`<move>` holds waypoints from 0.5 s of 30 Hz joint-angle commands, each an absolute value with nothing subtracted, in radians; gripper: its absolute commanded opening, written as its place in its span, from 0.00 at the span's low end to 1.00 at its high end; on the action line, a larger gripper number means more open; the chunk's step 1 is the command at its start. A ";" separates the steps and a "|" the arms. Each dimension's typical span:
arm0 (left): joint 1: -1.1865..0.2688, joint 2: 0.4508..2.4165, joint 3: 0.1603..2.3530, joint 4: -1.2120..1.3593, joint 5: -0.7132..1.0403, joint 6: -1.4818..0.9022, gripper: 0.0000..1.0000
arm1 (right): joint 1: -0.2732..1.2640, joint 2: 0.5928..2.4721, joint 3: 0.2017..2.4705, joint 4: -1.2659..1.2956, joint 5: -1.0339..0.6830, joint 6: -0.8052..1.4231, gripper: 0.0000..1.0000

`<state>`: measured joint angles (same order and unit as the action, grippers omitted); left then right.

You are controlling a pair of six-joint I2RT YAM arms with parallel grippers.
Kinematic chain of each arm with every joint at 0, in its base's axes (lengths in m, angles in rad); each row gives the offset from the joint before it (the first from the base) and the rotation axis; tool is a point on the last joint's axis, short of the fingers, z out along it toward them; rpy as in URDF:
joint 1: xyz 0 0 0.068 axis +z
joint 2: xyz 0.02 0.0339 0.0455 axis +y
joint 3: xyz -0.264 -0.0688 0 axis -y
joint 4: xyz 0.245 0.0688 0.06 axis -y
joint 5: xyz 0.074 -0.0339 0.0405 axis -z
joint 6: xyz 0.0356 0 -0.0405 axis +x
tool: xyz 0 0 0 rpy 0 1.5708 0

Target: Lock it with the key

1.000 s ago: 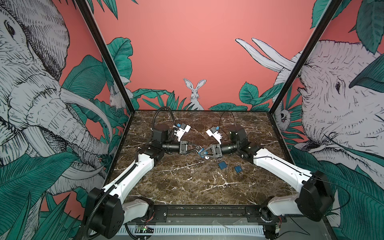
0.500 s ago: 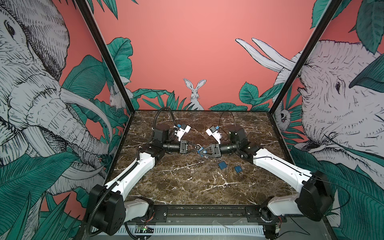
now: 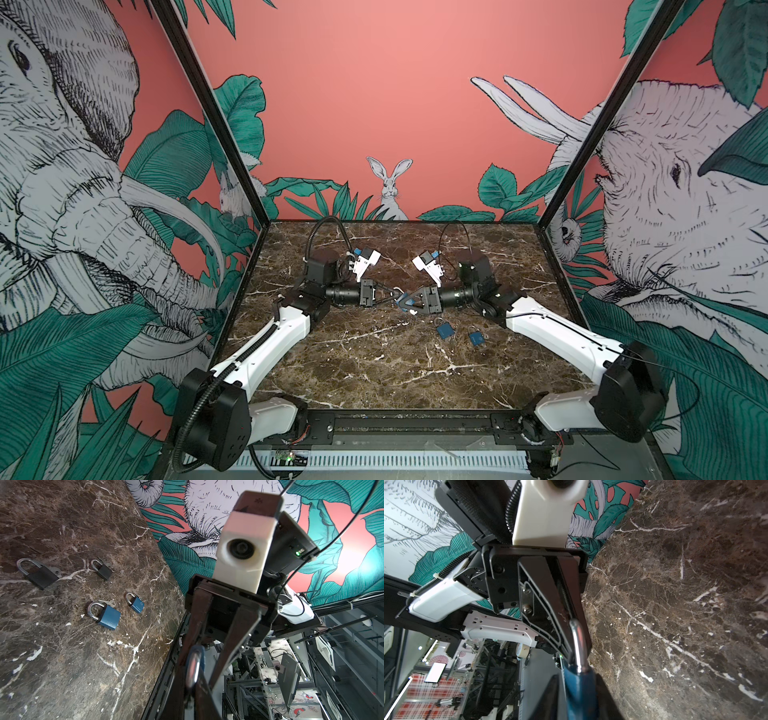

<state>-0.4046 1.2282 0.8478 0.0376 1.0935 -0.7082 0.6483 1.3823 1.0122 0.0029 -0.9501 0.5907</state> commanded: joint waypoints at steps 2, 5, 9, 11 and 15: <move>-0.359 1.188 0.812 0.108 1.037 -0.797 0.00 | 0.651 1.377 0.996 0.109 -0.948 0.595 0.42; -0.334 1.171 0.817 0.104 1.037 -0.798 0.00 | 0.647 1.376 0.975 0.122 -0.946 0.604 0.43; -0.327 1.159 0.834 0.077 1.045 -0.786 0.00 | 0.646 1.370 0.953 0.159 -0.944 0.626 0.41; -0.325 1.152 0.838 0.072 1.043 -0.784 0.00 | 0.646 1.373 0.953 0.161 -0.942 0.629 0.39; -0.323 1.146 0.845 0.063 1.044 -0.780 0.00 | 0.644 1.381 0.953 0.176 -0.950 0.640 0.31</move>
<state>-0.3283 1.1824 0.8196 0.0547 1.0466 -0.7792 0.6456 1.3842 0.9501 0.1040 -0.9276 0.6319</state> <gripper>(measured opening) 0.095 0.318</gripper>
